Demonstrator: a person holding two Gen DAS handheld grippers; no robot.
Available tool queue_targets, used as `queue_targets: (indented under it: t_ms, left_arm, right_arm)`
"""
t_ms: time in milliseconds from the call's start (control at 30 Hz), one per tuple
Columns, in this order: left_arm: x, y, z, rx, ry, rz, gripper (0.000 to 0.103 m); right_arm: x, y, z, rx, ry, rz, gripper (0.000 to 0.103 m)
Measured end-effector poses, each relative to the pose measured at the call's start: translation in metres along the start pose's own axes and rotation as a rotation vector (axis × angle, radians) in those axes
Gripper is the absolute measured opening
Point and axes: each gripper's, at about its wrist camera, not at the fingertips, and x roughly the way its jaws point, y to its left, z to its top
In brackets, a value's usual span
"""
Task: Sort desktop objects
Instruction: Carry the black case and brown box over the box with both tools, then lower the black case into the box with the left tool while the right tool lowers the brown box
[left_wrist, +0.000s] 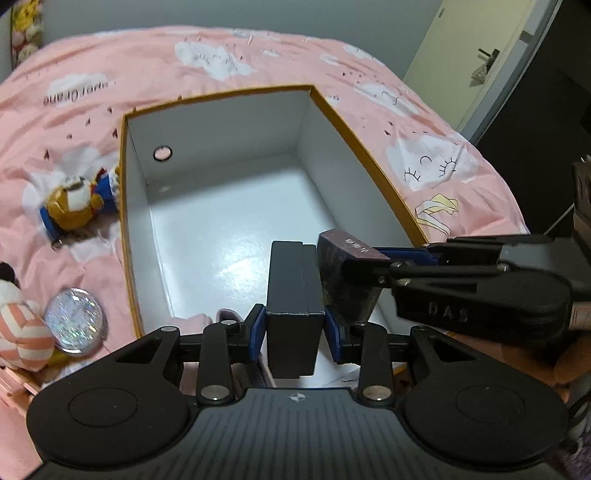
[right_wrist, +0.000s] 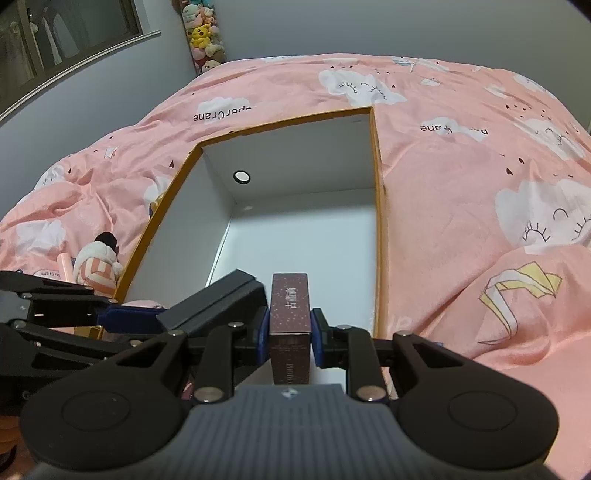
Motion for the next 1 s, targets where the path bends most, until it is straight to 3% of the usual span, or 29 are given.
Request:
queue_targets:
  t_ms: [100, 333, 467, 567, 667, 833, 1000]
  left_arm:
    - [0.007, -0.001, 0.007, -0.017, 0.013, 0.03, 0.038]
    - [0.019, 0.009, 0.003, -0.167, 0.042, 0.007, 0.038]
    - [0.018, 0.003, 0.0, -0.155, 0.039, 0.041, 0.038]
    - [0.019, -0.005, -0.001, -0.081, 0.075, 0.062, 0.038]
    - [0.018, -0.01, -0.005, -0.034, 0.105, 0.044, 0.039]
    - [0.012, -0.001, -0.01, -0.058, 0.131, -0.02, 0.041]
    - [-0.005, 0.005, -0.016, -0.069, 0.099, -0.078, 0.047]
  right_arm:
    - [0.003, 0.002, 0.002, -0.007, -0.007, -0.018, 0.024]
    - [0.008, -0.004, 0.011, -0.011, -0.015, 0.001, 0.024]
    - [0.012, 0.002, 0.012, -0.039, -0.006, 0.004, 0.024]
    - [0.012, 0.004, 0.01, -0.049, 0.003, 0.016, 0.024]
    - [0.01, 0.002, 0.009, -0.041, 0.011, 0.027, 0.024]
    - [0.007, 0.003, 0.005, -0.034, 0.017, 0.03, 0.024]
    - [0.004, 0.004, 0.001, -0.022, 0.02, 0.024, 0.025]
